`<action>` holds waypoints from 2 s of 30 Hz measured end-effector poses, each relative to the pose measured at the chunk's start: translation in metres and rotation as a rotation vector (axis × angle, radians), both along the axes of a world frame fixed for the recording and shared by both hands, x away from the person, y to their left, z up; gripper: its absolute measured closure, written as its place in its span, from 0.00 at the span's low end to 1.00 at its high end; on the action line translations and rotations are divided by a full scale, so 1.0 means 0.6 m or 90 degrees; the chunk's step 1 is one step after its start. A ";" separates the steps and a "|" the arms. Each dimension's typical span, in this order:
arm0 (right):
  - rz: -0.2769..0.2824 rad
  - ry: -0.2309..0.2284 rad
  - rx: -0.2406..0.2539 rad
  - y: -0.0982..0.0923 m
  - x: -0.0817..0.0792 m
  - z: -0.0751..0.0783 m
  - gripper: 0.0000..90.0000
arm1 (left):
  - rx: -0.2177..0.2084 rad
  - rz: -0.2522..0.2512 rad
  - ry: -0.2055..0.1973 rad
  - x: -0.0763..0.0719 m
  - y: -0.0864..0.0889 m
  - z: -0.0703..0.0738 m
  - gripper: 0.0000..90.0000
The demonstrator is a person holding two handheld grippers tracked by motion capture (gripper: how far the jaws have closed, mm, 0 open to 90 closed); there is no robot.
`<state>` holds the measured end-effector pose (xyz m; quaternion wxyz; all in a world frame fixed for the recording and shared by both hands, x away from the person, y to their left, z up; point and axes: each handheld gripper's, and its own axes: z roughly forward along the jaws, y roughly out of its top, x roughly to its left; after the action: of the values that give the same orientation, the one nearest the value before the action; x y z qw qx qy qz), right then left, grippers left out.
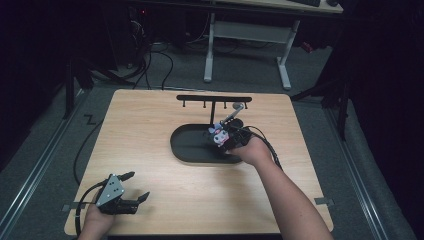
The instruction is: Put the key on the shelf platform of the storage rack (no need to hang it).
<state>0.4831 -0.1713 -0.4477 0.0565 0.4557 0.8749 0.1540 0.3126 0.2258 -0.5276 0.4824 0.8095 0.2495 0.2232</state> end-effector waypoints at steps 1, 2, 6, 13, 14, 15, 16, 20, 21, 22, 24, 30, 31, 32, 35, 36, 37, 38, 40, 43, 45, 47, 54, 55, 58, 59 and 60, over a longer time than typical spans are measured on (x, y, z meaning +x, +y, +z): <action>-0.002 0.001 0.005 0.004 0.002 -0.001 0.53 | 0.001 -0.001 -0.001 0.000 0.000 0.000 0.17; -0.001 0.004 0.008 0.008 0.005 -0.001 0.53 | 0.001 -0.001 -0.001 0.000 0.000 0.000 0.17; 0.008 0.004 0.003 0.024 0.013 -0.005 0.53 | 0.000 -0.001 -0.001 0.000 0.001 0.000 0.17; -0.007 0.040 -0.010 0.018 0.011 -0.032 0.52 | -0.005 0.003 -0.001 0.000 0.005 0.000 0.17; -0.001 0.037 -0.011 0.016 0.011 -0.034 0.52 | -0.005 0.002 -0.001 0.001 0.005 0.001 0.17; -0.005 0.038 -0.012 0.013 0.009 -0.036 0.52 | -0.005 0.002 -0.002 0.001 0.004 0.001 0.17; 0.002 0.035 -0.016 0.010 0.010 -0.037 0.52 | -0.002 0.001 -0.001 0.002 0.003 0.001 0.17; -0.015 0.044 -0.007 0.004 0.008 -0.041 0.52 | -0.001 -0.003 0.001 0.002 0.001 0.000 0.17; -0.013 0.044 -0.001 0.002 0.008 -0.042 0.51 | -0.002 -0.002 0.000 0.002 0.000 0.000 0.17; -0.013 0.042 -0.002 0.002 0.008 -0.043 0.50 | -0.002 -0.002 0.000 0.003 0.000 0.000 0.17; -0.018 0.041 -0.001 0.003 0.007 -0.044 0.49 | -0.002 -0.001 0.002 0.003 0.001 0.000 0.17; -0.020 0.031 0.014 0.002 0.009 -0.039 0.39 | -0.003 0.000 0.002 0.004 0.001 -0.001 0.17; -0.023 0.029 0.016 0.002 0.008 -0.038 0.38 | -0.002 0.000 0.003 0.004 0.001 -0.001 0.17; -0.022 0.027 0.016 0.002 0.008 -0.037 0.38 | -0.004 0.000 0.006 0.004 0.002 -0.001 0.17; -0.031 0.030 0.017 0.002 0.005 -0.034 0.32 | -0.004 0.001 0.005 0.004 0.002 -0.001 0.17; -0.029 0.026 0.016 0.001 0.005 -0.034 0.31 | -0.004 0.001 0.004 0.003 0.002 -0.001 0.17; -0.027 0.023 0.015 0.001 0.005 -0.033 0.29 | -0.005 0.002 0.003 0.004 0.002 -0.001 0.17; -0.023 0.015 0.012 0.000 0.006 -0.032 0.27 | -0.005 0.003 0.003 0.004 0.002 -0.001 0.17; -0.026 0.013 0.013 0.000 0.005 -0.030 0.24 | -0.004 0.002 0.003 0.003 0.002 -0.001 0.17; -0.021 -0.002 0.010 0.002 0.000 -0.025 0.21 | -0.004 0.002 0.002 0.004 0.002 -0.001 0.17; -0.020 -0.007 0.010 0.005 -0.003 -0.022 0.18 | -0.004 0.003 0.002 0.004 0.002 0.000 0.17; -0.016 -0.009 0.002 0.005 -0.005 -0.022 0.17 | -0.004 0.002 0.002 0.004 0.002 0.000 0.17; -0.001 -0.018 -0.008 0.009 -0.013 -0.016 0.17 | -0.001 0.000 0.003 0.003 0.001 0.000 0.17; 0.000 -0.020 -0.012 0.010 -0.015 -0.015 0.17 | -0.003 0.000 0.002 0.003 0.001 0.000 0.17; 0.008 -0.033 -0.025 0.012 -0.021 -0.012 0.16 | -0.002 0.000 0.003 0.003 0.001 0.000 0.17; 0.006 -0.034 -0.026 0.013 -0.022 -0.011 0.15 | -0.002 0.000 0.002 0.003 0.000 0.000 0.17; 0.009 -0.039 -0.022 0.013 -0.024 -0.010 0.15 | -0.003 -0.001 0.002 0.003 0.000 0.000 0.17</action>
<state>0.4688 -0.1637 -0.4539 0.0902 0.4438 0.8784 0.1529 0.3146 0.2257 -0.5275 0.4837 0.8089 0.2503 0.2213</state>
